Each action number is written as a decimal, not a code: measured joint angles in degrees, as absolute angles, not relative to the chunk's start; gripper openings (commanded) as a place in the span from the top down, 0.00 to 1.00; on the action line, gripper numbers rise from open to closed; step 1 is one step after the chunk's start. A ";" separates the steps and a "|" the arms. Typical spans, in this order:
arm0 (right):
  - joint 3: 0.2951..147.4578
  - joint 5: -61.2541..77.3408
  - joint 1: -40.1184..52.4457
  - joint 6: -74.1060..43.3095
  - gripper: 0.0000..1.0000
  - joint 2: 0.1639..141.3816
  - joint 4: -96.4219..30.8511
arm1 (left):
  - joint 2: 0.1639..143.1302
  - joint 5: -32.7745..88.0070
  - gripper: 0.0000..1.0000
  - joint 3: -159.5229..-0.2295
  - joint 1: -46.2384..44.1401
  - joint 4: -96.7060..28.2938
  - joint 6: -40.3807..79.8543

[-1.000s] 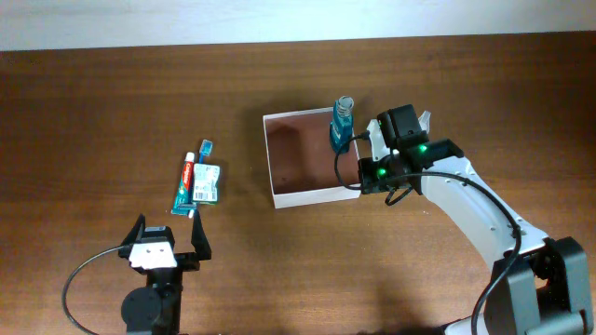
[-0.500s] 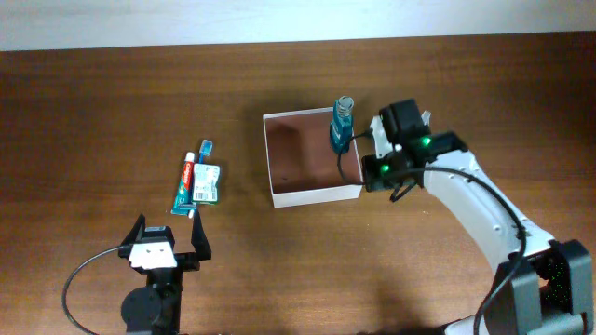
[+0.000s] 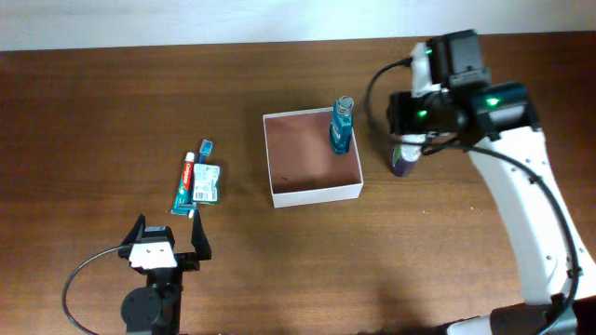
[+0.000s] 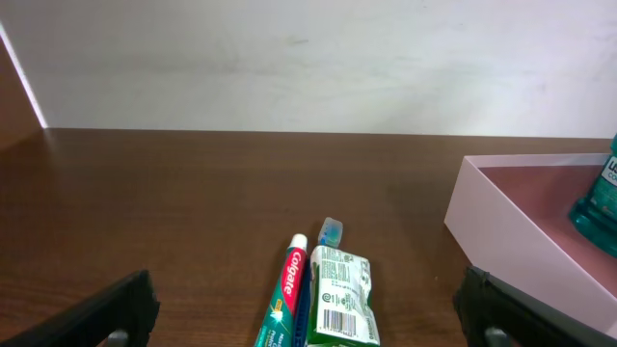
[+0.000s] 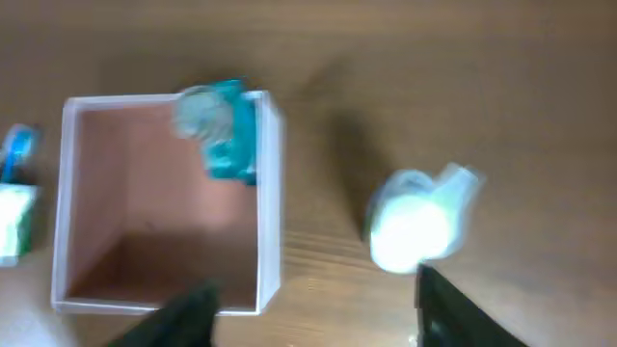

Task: Pack container
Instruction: 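Move the right gripper over the white soap pump bottle, then lower and close the right gripper on the soap pump head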

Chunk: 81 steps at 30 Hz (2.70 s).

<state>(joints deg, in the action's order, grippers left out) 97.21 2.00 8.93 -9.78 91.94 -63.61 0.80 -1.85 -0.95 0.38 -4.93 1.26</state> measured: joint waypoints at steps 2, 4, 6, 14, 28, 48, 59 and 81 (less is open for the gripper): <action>97.21 1.48 6.09 -11.07 0.27 92.07 -65.23 | 0.80 -1.85 0.01 -0.95 0.38 -4.93 1.26; 97.21 1.23 3.66 -12.16 0.26 92.09 -66.28 | 0.80 -1.85 0.00 -0.95 0.38 -4.93 1.23; 97.21 0.95 2.09 -12.88 0.26 92.14 -66.67 | 0.80 -1.85 0.01 -0.95 0.38 -4.95 1.26; 97.21 0.84 1.48 -14.85 0.27 95.46 -66.46 | 0.80 -1.85 0.01 -0.95 0.38 -4.93 1.26; 97.21 0.89 1.48 -19.18 0.33 105.65 -63.11 | 0.80 -1.85 0.01 -0.95 0.38 -4.95 1.26; 97.21 0.86 3.16 -19.53 0.38 105.73 -64.01 | 0.80 -1.85 0.01 -0.95 0.38 -4.93 1.26; 97.21 0.89 3.49 -19.55 0.39 108.79 -63.79 | 0.80 -1.85 0.01 -0.95 0.38 -4.93 1.23; 97.21 0.21 3.49 -19.42 0.74 108.92 -63.51 | 0.80 -1.85 0.01 -0.95 0.38 -4.93 1.26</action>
<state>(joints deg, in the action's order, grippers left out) 97.21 0.21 3.49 -19.42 108.92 -63.51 0.80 -1.85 -0.95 0.38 -4.93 1.26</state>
